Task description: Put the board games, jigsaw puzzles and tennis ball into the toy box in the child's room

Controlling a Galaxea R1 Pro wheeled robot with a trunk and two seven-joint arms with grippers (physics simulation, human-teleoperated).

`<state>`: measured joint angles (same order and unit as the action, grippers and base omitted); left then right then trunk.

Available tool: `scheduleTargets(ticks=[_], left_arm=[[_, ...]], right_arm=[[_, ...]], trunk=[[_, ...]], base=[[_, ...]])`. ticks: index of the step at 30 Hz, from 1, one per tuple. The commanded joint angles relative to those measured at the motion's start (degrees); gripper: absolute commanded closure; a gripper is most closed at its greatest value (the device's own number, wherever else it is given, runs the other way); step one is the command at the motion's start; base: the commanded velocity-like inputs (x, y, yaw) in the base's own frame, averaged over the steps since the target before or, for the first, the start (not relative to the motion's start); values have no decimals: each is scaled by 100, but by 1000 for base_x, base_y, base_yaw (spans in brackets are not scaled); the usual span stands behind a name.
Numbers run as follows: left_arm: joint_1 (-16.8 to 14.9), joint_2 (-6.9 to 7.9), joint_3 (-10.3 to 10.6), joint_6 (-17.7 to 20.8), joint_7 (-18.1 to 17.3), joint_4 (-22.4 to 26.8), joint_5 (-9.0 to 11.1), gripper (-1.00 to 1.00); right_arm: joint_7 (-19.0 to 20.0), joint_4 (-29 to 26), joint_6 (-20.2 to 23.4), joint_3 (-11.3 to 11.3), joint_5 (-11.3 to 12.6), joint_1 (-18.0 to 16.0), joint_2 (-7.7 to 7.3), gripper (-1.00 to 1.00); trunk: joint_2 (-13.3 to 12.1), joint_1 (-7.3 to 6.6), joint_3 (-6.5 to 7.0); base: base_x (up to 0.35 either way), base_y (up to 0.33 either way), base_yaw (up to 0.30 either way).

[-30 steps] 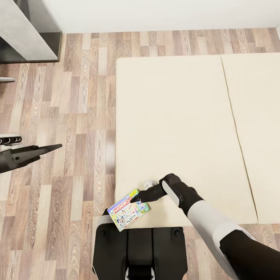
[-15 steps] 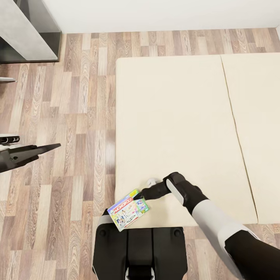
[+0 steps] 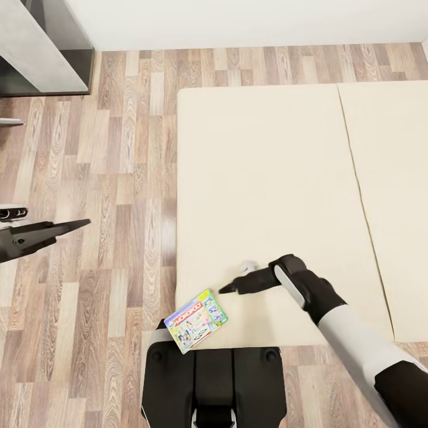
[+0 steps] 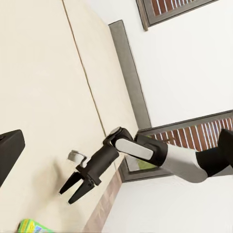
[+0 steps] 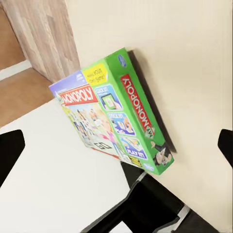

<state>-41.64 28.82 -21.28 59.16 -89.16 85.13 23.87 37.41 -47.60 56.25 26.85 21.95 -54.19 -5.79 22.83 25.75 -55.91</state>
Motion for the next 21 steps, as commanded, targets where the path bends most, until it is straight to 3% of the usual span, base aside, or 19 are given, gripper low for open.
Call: scheduleTargets(ticks=[1, 7, 11, 14, 17, 21], left_arm=[[-2, 28, 1, 61, -23, -4, -5, -100], [-2, 161, 1, 58, -26, -34, -5, -100], [9, 178, 1, 47, -28, -40, -26, -100], [31, 182, -1, 32, -27, -47, -56, -100], [64, 184, -4, 10, -24, -59, -133, -100], [147, 185, -51, -12, -23, -80, -261, -100]], right_arm=[[112, -155, 43, 8, -19, 48, -74, -100], [669, -1697, 338, -55, -7, 545, -773, -100], [779, -2425, 341, -70, 37, 825, -1083, -100], [818, -2815, 334, -101, 91, 1030, -1198, -100], [850, -3290, 299, -302, 189, 1358, -1307, -100], [886, -3747, 83, -777, 270, 1870, -1362, -100]], trunk=[[9, 4, -6], [9, 4, 23], [9, 4, 56], [9, 4, 83], [9, 4, 111], [9, 4, 148]], base=[[0, 0, 0], [0, 0, 0], [0, 0, 0], [0, 0, 0], [0, 0, 0], [0, 0, 0]])
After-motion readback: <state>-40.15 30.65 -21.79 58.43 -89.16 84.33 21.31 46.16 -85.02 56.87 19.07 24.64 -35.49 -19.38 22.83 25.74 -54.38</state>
